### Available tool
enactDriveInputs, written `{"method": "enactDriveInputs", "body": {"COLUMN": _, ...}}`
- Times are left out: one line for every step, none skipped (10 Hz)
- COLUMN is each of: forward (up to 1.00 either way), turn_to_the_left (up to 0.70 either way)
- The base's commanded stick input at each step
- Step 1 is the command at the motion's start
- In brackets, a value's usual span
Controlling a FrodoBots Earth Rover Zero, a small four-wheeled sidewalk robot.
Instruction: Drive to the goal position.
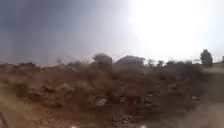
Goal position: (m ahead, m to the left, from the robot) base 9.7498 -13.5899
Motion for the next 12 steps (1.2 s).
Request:
{"method": "enactDriveInputs", "body": {"forward": -0.42, "turn_to_the_left": 0.2}}
{"method": "enactDriveInputs", "body": {"forward": -0.45, "turn_to_the_left": 0.27}}
{"method": "enactDriveInputs", "body": {"forward": -0.45, "turn_to_the_left": 0.27}}
{"method": "enactDriveInputs", "body": {"forward": -0.45, "turn_to_the_left": 0.27}}
{"method": "enactDriveInputs", "body": {"forward": -0.45, "turn_to_the_left": 0.27}}
{"method": "enactDriveInputs", "body": {"forward": -0.45, "turn_to_the_left": 0.27}}
{"method": "enactDriveInputs", "body": {"forward": -0.45, "turn_to_the_left": 0.27}}
{"method": "enactDriveInputs", "body": {"forward": -0.45, "turn_to_the_left": 0.27}}
{"method": "enactDriveInputs", "body": {"forward": 0.0, "turn_to_the_left": 0.0}}
{"method": "enactDriveInputs", "body": {"forward": 0.0, "turn_to_the_left": 0.0}}
{"method": "enactDriveInputs", "body": {"forward": 0.0, "turn_to_the_left": -0.02}}
{"method": "enactDriveInputs", "body": {"forward": 0.0, "turn_to_the_left": -0.15}}
